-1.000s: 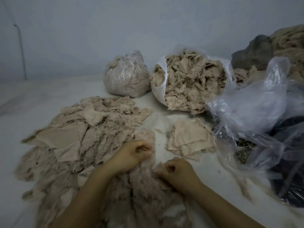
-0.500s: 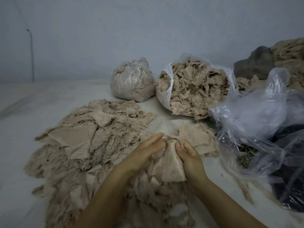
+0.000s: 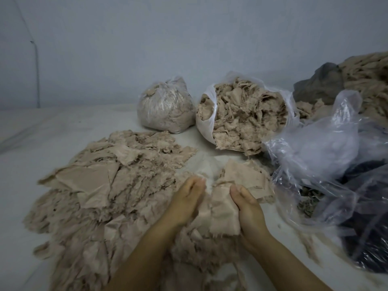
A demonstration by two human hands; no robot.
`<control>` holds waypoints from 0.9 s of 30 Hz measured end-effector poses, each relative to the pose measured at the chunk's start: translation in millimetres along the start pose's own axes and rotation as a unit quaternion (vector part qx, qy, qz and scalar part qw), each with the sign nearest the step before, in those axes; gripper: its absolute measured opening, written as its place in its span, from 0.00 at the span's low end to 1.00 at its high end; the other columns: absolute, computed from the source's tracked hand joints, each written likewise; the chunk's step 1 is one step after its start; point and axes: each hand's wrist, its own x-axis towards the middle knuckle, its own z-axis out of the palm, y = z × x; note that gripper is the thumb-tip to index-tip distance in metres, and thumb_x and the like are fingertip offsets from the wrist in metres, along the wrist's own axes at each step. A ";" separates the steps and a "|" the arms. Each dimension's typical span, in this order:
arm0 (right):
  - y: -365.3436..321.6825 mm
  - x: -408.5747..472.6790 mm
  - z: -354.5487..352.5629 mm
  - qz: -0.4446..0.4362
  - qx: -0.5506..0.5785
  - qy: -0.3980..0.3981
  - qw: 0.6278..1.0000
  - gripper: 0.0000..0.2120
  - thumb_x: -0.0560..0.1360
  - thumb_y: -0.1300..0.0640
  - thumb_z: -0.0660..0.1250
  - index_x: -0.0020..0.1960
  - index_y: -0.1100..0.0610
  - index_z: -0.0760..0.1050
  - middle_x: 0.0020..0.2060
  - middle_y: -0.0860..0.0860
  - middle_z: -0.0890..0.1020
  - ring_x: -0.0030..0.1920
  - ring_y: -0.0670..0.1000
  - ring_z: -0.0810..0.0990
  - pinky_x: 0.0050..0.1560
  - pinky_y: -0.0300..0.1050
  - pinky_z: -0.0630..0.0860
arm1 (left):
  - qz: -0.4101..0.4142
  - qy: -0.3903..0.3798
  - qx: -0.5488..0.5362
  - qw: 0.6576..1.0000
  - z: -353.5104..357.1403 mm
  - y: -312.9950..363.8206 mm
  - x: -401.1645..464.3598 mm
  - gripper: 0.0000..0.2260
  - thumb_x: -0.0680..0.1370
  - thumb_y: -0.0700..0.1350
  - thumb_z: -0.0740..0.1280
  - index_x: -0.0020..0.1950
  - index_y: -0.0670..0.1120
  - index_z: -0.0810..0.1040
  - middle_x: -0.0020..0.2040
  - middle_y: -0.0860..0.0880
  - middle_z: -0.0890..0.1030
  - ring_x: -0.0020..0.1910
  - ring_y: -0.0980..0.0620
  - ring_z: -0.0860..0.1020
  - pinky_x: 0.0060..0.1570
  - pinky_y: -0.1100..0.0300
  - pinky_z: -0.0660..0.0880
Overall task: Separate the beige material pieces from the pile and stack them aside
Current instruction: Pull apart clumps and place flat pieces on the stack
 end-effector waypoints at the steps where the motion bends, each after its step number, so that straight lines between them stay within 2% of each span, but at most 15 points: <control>1: -0.5 1.0 2.9 -0.018 -0.012 0.001 1.000 0.10 0.80 0.57 0.61 0.46 0.61 0.79 0.39 0.58 0.83 0.39 0.55 0.81 0.43 0.49 0.78 | 0.000 -0.043 0.016 0.999 5.8 2.6 -3.4 0.13 0.79 0.61 0.56 0.43 0.60 0.77 0.39 0.63 0.79 0.37 0.68 0.75 0.38 0.73 0.71; 2: -1.8 2.3 4.0 -0.036 -0.023 0.015 0.999 0.10 0.80 0.57 0.61 0.45 0.60 0.78 0.37 0.57 0.82 0.38 0.54 0.80 0.41 0.48 0.77 | 0.000 -0.075 0.054 0.996 10.7 1.9 -7.3 0.15 0.79 0.62 0.56 0.43 0.56 0.78 0.38 0.61 0.79 0.36 0.66 0.76 0.36 0.71 0.71; 4: -6.6 7.1 0.1 -0.069 -0.025 0.063 0.995 0.10 0.80 0.58 0.61 0.42 0.59 0.76 0.34 0.55 0.78 0.36 0.52 0.76 0.38 0.45 0.74 | 0.013 -0.059 0.150 0.987 11.6 -8.8 -11.2 0.19 0.80 0.57 0.58 0.36 0.48 0.76 0.33 0.55 0.77 0.33 0.59 0.74 0.37 0.60 0.71; 6: -13.6 12.4 -9.3 -0.080 -0.003 0.102 0.992 0.10 0.80 0.58 0.61 0.41 0.58 0.76 0.33 0.51 0.79 0.35 0.50 0.76 0.37 0.44 0.75 | 0.014 -0.017 0.236 0.971 -0.7 -20.2 -13.1 0.20 0.81 0.53 0.58 0.31 0.48 0.69 0.29 0.53 0.72 0.31 0.56 0.71 0.39 0.57 0.69; 8: -17.0 15.8 -17.8 -0.066 0.006 0.105 0.992 0.10 0.80 0.58 0.62 0.42 0.58 0.76 0.34 0.53 0.80 0.35 0.52 0.77 0.39 0.47 0.75 | 0.008 -0.027 0.279 0.960 -10.7 -24.1 -16.0 0.20 0.80 0.56 0.57 0.29 0.51 0.66 0.28 0.54 0.70 0.31 0.56 0.70 0.39 0.58 0.68; 10: -15.5 14.3 -15.4 -0.033 -0.029 0.055 0.998 0.09 0.79 0.58 0.63 0.44 0.61 0.77 0.35 0.57 0.80 0.36 0.55 0.77 0.39 0.49 0.75 | -0.027 -0.030 0.188 0.981 -12.0 -14.7 -17.6 0.16 0.75 0.65 0.56 0.35 0.56 0.71 0.33 0.59 0.74 0.34 0.62 0.73 0.39 0.62 0.70; 11: -12.9 11.1 -11.5 -0.021 -0.053 0.015 0.998 0.09 0.78 0.58 0.64 0.44 0.62 0.78 0.36 0.58 0.81 0.36 0.56 0.78 0.37 0.47 0.76 | -0.045 -0.049 0.103 0.992 -8.9 -6.1 -17.8 0.15 0.72 0.68 0.56 0.45 0.60 0.73 0.39 0.63 0.75 0.38 0.67 0.74 0.40 0.68 0.71; 13: -5.6 4.4 -2.8 -0.029 -0.087 -0.051 0.994 0.10 0.79 0.58 0.63 0.44 0.61 0.79 0.36 0.56 0.84 0.36 0.53 0.82 0.34 0.42 0.78 | -0.058 -0.087 -0.022 0.994 0.8 4.6 -10.4 0.23 0.71 0.67 0.65 0.63 0.60 0.69 0.51 0.66 0.75 0.48 0.71 0.75 0.42 0.75 0.72; 14: -2.3 1.6 0.2 -0.044 -0.107 -0.061 0.991 0.11 0.80 0.58 0.61 0.45 0.60 0.80 0.37 0.55 0.85 0.37 0.50 0.83 0.35 0.39 0.78 | -0.048 -0.089 -0.055 0.993 7.4 8.6 -6.8 0.21 0.72 0.60 0.69 0.63 0.57 0.71 0.51 0.63 0.77 0.48 0.68 0.77 0.42 0.74 0.73; 16: 2.8 -0.3 0.9 -0.086 -0.187 -0.036 0.978 0.14 0.82 0.56 0.57 0.46 0.59 0.79 0.39 0.55 0.84 0.39 0.47 0.82 0.39 0.39 0.77 | -0.015 -0.018 -0.074 0.997 17.3 19.3 -2.4 0.03 0.77 0.47 0.69 0.50 0.51 0.79 0.42 0.56 0.82 0.42 0.57 0.80 0.40 0.67 0.75; 18: 7.6 -1.8 -4.7 -0.116 -0.267 -0.003 0.957 0.15 0.82 0.54 0.56 0.42 0.57 0.77 0.36 0.52 0.80 0.38 0.46 0.77 0.40 0.39 0.73 | -0.041 0.089 -0.134 0.986 15.8 23.9 2.7 0.07 0.79 0.43 0.65 0.41 0.45 0.79 0.37 0.49 0.82 0.38 0.49 0.79 0.41 0.59 0.76; 21: 19.4 -6.7 -19.2 -0.088 -0.336 0.013 0.937 0.14 0.81 0.54 0.57 0.39 0.49 0.76 0.35 0.42 0.79 0.39 0.40 0.76 0.38 0.28 0.68 | -0.083 0.192 -0.213 0.955 -2.9 25.0 11.7 0.09 0.80 0.43 0.63 0.43 0.42 0.79 0.40 0.44 0.83 0.39 0.47 0.81 0.44 0.53 0.77; 24: 24.4 -12.5 -22.8 -0.034 -0.328 -0.025 0.944 0.16 0.78 0.42 0.58 0.42 0.49 0.79 0.30 0.39 0.79 0.38 0.42 0.77 0.38 0.30 0.69 | -0.086 0.146 -0.210 0.963 -8.1 28.9 13.5 0.09 0.80 0.44 0.63 0.44 0.42 0.79 0.40 0.44 0.82 0.38 0.49 0.80 0.42 0.56 0.76; 26: 23.0 -14.4 -11.6 0.028 -0.197 -0.107 0.974 0.24 0.75 0.35 0.59 0.48 0.52 0.83 0.38 0.42 0.84 0.45 0.48 0.82 0.47 0.39 0.76 | -0.087 0.109 -0.206 0.969 2.4 32.8 11.3 0.09 0.80 0.45 0.63 0.45 0.41 0.78 0.41 0.43 0.82 0.39 0.49 0.80 0.43 0.56 0.76; 27: 22.3 -14.2 -5.3 0.048 -0.130 -0.146 0.979 0.24 0.76 0.36 0.61 0.52 0.55 0.82 0.45 0.49 0.86 0.50 0.53 0.83 0.52 0.45 0.78 | -0.086 0.103 -0.206 0.969 7.9 34.9 10.5 0.10 0.80 0.45 0.62 0.46 0.40 0.78 0.42 0.41 0.82 0.41 0.47 0.80 0.45 0.53 0.76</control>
